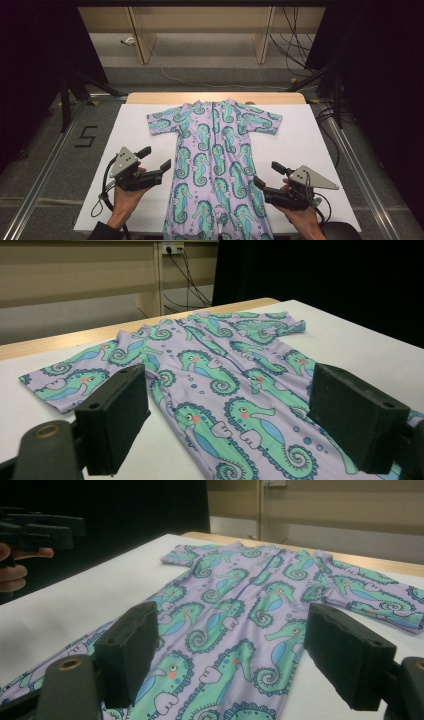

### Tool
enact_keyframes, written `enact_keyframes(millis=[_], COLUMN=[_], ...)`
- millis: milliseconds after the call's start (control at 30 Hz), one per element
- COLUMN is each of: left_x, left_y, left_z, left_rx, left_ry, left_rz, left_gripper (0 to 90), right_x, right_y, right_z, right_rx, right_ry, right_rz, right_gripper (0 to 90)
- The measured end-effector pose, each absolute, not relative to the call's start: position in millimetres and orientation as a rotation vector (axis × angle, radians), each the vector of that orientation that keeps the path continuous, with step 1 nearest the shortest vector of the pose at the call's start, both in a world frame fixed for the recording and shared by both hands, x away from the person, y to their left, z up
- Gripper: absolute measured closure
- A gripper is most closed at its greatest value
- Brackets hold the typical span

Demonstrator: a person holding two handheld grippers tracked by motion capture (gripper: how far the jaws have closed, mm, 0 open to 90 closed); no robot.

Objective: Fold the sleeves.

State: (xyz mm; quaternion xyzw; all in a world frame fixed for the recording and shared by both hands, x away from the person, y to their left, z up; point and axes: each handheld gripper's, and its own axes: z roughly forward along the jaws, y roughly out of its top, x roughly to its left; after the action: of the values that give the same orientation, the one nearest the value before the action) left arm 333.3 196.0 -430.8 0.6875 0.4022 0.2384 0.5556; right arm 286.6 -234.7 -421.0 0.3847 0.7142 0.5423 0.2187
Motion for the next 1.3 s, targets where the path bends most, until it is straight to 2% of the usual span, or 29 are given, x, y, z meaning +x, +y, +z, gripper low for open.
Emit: enact_keyframes(millis=[400,1300], left_x=[380.3,450.1], left_y=[212.4,217.6], left_z=[-426.4,-427.5], left_rx=[1.674,1.752], left_ry=[1.115,1.257], left_rz=[0.639,0.654], left_gripper=[16.2,16.6], right_x=[286.0,285.5], right_y=[-234.5,-231.8], right_z=[-420.1,-420.5], right_rx=[1.051,1.025], right_ry=[1.978,2.004], right_rz=[1.503,1.493], right_gripper=[23.2,23.3])
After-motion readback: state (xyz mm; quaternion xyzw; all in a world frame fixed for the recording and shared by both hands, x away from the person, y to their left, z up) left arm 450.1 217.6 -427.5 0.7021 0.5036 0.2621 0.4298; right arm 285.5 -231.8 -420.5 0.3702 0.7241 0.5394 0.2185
